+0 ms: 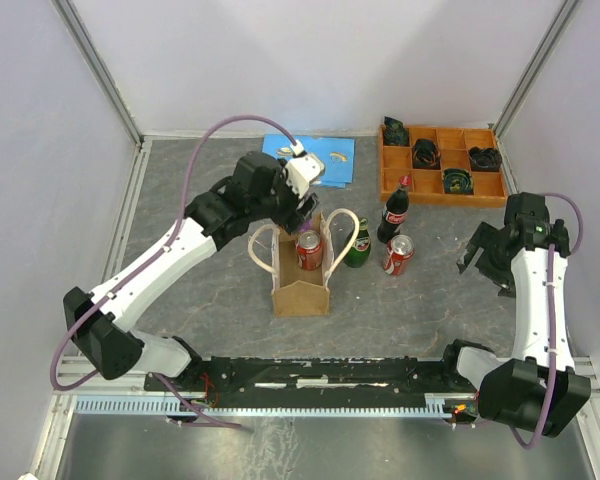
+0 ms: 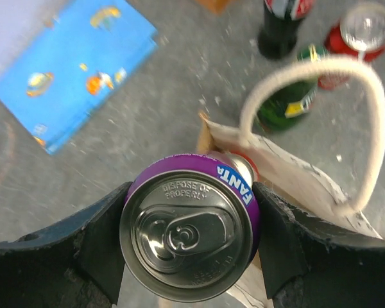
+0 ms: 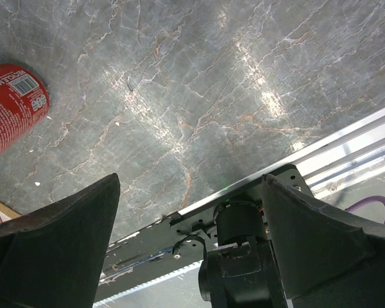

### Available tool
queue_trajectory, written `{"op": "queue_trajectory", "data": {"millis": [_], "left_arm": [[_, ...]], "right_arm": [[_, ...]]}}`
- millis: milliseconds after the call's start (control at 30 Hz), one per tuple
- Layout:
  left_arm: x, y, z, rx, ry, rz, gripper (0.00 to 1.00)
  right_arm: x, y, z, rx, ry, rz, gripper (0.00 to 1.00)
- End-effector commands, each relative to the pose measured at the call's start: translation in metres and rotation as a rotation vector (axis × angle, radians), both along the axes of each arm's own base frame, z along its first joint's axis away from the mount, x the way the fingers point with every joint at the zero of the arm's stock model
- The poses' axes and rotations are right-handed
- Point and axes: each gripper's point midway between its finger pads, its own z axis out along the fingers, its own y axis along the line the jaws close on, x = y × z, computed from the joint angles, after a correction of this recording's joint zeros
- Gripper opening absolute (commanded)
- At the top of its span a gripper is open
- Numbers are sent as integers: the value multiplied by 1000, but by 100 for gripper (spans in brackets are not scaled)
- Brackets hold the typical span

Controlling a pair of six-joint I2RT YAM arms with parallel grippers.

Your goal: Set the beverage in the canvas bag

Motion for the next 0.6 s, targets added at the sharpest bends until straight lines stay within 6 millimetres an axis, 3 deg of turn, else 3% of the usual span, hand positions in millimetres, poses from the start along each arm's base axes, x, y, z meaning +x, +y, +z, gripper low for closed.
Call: {"op": "queue_trajectory", "data": {"millis": [0, 133, 300, 567], "left_arm": [[-9, -5, 18, -102, -13, 1, 3], [-21, -1, 2, -92, 36, -17, 3], [-35, 6, -34, -52, 108, -22, 3], [-46, 13, -64, -21, 152, -33, 3]], "right_arm": [[4, 0, 0, 2, -22, -8, 99], [0, 0, -4, 0, -12, -5, 99], [1, -1, -3, -1, -11, -3, 99], [3, -1, -3, -2, -11, -5, 99]]}}
